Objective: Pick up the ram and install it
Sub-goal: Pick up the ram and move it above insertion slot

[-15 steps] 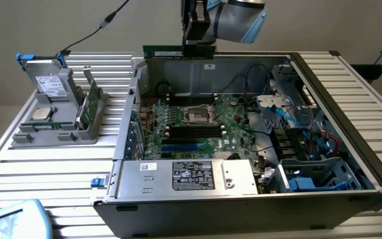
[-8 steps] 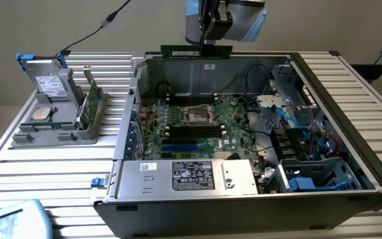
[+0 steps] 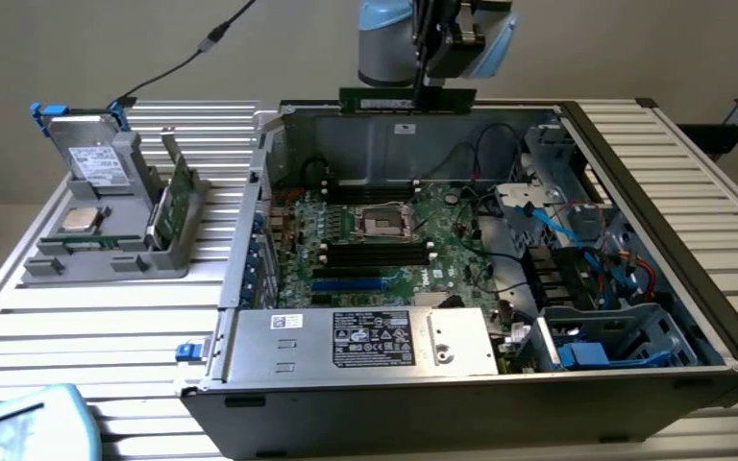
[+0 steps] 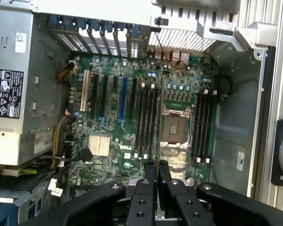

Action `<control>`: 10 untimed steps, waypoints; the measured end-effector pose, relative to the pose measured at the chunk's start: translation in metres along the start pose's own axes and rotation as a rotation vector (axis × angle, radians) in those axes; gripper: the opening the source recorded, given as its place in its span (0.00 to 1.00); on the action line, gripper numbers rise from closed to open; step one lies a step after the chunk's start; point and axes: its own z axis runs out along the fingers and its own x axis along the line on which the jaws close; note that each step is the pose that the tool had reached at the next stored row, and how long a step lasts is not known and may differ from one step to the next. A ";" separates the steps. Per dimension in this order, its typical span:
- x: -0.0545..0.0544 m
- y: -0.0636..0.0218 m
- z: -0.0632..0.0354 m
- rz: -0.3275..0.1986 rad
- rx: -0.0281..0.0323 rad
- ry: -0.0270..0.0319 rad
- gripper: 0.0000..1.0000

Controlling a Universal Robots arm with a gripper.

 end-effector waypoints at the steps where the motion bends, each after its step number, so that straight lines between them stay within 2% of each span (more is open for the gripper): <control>1: 0.000 -0.0001 0.0007 0.007 0.0031 -0.0003 0.14; 4: 0.000 -0.0003 0.0032 0.025 0.0102 -0.0007 0.14; 7: 0.000 -0.0003 0.0058 0.041 0.0116 -0.0016 0.14; 10: 0.000 0.0007 0.0076 0.044 0.0117 0.0000 0.14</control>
